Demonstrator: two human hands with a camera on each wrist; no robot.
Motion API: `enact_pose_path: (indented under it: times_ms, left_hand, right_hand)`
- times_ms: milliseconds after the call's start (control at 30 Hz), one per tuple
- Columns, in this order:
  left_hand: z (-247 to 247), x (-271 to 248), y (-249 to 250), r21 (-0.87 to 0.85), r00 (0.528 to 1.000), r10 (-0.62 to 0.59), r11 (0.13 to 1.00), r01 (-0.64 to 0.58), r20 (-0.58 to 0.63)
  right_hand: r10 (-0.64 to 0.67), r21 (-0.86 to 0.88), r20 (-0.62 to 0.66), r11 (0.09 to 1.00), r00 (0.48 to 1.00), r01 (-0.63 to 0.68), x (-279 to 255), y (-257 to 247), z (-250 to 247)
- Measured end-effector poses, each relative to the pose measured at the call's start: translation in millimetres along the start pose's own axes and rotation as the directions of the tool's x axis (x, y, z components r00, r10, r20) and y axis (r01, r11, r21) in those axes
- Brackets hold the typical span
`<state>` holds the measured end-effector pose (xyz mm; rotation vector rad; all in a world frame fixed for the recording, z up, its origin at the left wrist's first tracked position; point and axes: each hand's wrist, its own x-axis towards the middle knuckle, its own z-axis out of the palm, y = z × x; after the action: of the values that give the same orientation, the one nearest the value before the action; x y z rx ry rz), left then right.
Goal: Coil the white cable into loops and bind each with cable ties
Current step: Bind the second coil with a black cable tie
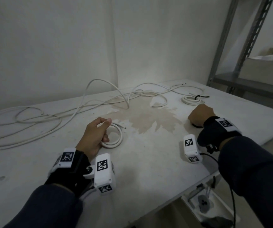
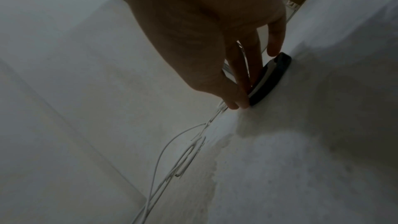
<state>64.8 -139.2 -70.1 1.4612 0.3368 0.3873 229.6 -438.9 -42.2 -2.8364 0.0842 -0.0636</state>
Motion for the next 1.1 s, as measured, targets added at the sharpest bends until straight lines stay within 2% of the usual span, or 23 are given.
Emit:
enact_pose_path:
  times_ms: [400,500,700,800,867,933,1000,1067,1100]
  left_hand:
    - [-1,-2,1,-0.02,1.0,-0.004,1.0,0.004,0.002]
    - [-1,-1,0,-0.017,1.0,-0.008,1.0,0.008,0.0]
    - [-3,-1,0,-0.033,1.0,-0.015,0.999,0.014,-0.01]
    - [-5,-1,2,-0.078,0.999,-0.04,0.996,0.038,-0.021]
    - [-8,-1,4,-0.125,0.997,-0.069,0.99,0.067,-0.014]
    - [-12,-1,7,-0.181,0.995,-0.096,0.979,0.092,-0.011]
    - [-19,-2,11,-0.196,0.995,-0.101,0.976,0.096,-0.019]
    - [-31,-4,15,-0.184,0.995,-0.091,0.979,0.083,-0.038]
    - [-38,-4,16,-0.18,0.995,-0.086,0.981,0.076,-0.05]
  right_hand:
    - [0.096,0.149,-0.048,0.985,0.994,-0.087,-2,-2,-3]
    - [0.124,0.228,-0.115,0.969,0.986,-0.095,-7,-2,-6]
    - [0.098,0.313,-0.219,0.95,0.971,-0.025,-17,-12,-15]
    - [0.07,0.4,-0.316,0.914,0.946,0.066,-25,-26,-21]
    - [0.019,0.525,-0.341,0.833,0.94,0.173,-29,-41,-21]
    - [-0.04,0.73,-0.269,0.644,0.962,0.23,-40,-63,-24]
    - [-0.126,0.883,-0.13,0.436,0.984,0.172,-56,-89,-25]
    - [-0.243,0.958,0.012,0.28,0.97,0.059,-76,-120,-24]
    - [-0.299,0.973,0.067,0.23,0.952,0.004,-85,-135,-21]
